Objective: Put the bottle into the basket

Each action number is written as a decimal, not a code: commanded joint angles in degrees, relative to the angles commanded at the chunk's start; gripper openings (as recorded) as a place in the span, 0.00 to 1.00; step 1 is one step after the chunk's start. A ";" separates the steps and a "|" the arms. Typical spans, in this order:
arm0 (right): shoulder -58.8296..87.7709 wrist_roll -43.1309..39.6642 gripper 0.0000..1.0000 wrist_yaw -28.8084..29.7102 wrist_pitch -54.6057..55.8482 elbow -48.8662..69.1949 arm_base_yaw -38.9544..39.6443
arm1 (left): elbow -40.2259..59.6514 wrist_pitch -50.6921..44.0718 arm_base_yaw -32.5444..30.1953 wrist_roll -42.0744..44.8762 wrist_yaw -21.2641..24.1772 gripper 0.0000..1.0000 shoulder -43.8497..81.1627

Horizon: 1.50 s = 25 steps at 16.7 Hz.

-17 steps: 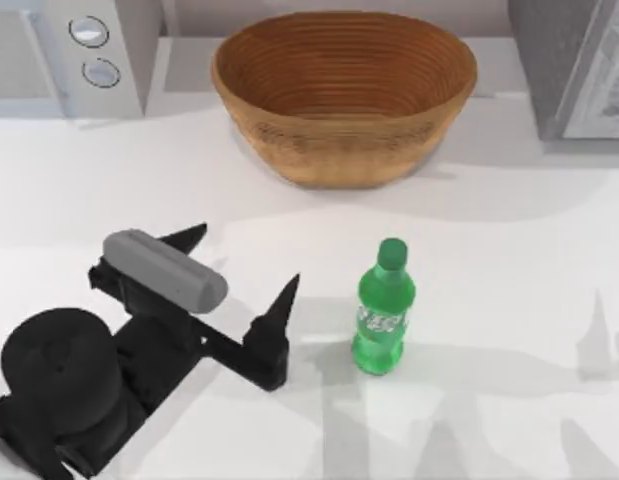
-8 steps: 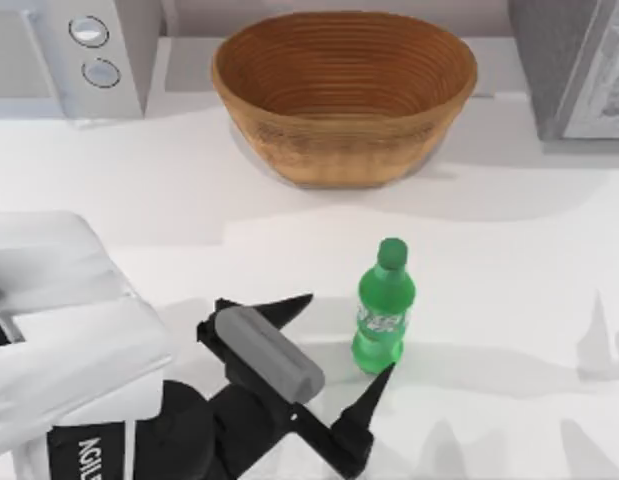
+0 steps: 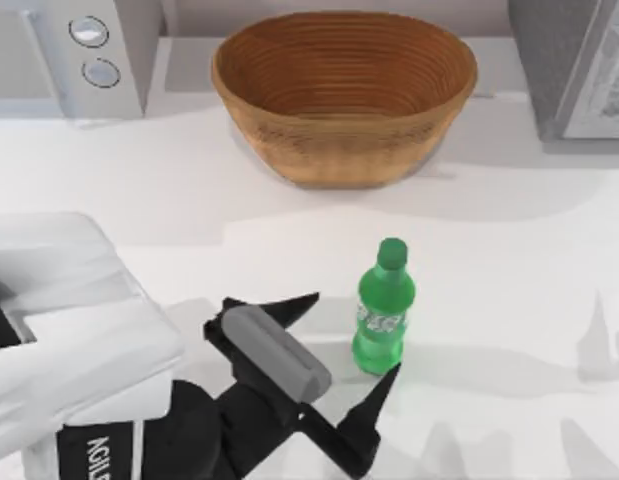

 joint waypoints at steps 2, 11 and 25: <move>0.00 0.00 1.00 0.00 0.00 0.00 0.00 | 3.06 -2.07 0.22 0.03 0.34 1.00 0.87; 0.00 0.00 1.00 0.00 0.00 0.00 0.00 | 15.51 -10.94 1.42 0.12 1.54 1.00 4.45; 0.00 0.00 1.00 0.00 0.00 0.00 0.00 | 15.51 -10.94 1.42 0.12 1.54 0.10 4.45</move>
